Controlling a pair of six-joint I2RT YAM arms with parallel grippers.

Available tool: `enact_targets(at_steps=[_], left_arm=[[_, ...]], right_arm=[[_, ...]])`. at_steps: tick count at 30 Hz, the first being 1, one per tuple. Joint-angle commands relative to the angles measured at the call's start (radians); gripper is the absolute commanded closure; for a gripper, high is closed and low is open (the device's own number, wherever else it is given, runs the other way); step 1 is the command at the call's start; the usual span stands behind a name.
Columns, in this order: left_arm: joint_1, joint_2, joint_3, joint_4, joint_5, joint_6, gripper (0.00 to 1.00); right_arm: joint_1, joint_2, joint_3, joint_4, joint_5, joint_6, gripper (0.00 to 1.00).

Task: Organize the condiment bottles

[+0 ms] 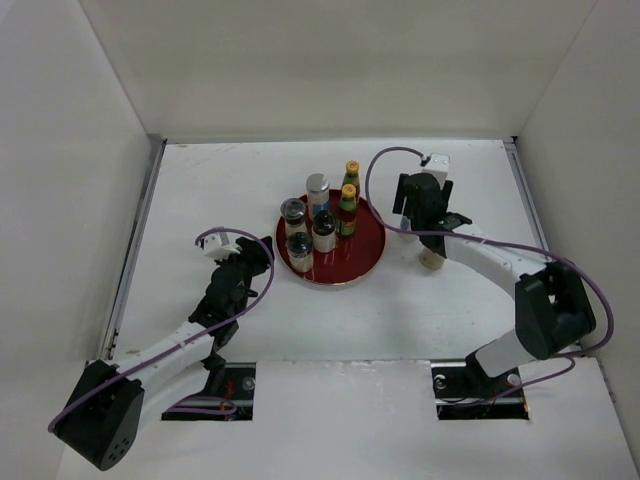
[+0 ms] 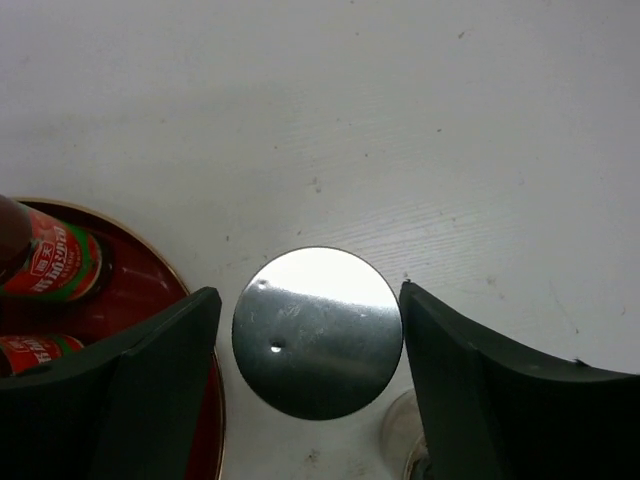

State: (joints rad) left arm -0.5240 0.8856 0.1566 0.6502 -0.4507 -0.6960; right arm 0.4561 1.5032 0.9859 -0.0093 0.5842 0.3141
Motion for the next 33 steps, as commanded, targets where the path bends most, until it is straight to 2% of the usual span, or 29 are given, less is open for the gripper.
enact_targets(at_steps=[1,5,7,10,14,28,33], left_arm=[[-0.006,-0.016,-0.011,0.046,0.004,0.000,0.54],[0.006,-0.004,-0.012,0.046,0.009,-0.008,0.54],[0.003,-0.008,-0.011,0.046,0.014,-0.008,0.54],[-0.001,-0.016,-0.014,0.046,0.001,-0.005,0.54],[0.003,0.003,-0.009,0.046,0.012,-0.010,0.54],[0.003,0.009,-0.008,0.051,0.015,-0.010,0.54],[0.006,0.007,-0.012,0.054,0.012,-0.011,0.54]], right_arm=[[-0.012,0.015,0.039,0.017,0.019,0.023,0.24],[-0.007,0.003,0.037,0.028,0.023,0.029,0.45],[-0.006,-0.041,0.019,0.069,0.031,0.028,0.49],[0.026,-0.130,-0.010,0.133,0.016,0.020,0.50],[0.060,-0.155,0.014,0.144,-0.059,0.031,0.50],[0.137,0.038,0.109,0.241,-0.119,0.082,0.51],[0.138,0.084,0.111,0.246,-0.110,0.082,0.47]])
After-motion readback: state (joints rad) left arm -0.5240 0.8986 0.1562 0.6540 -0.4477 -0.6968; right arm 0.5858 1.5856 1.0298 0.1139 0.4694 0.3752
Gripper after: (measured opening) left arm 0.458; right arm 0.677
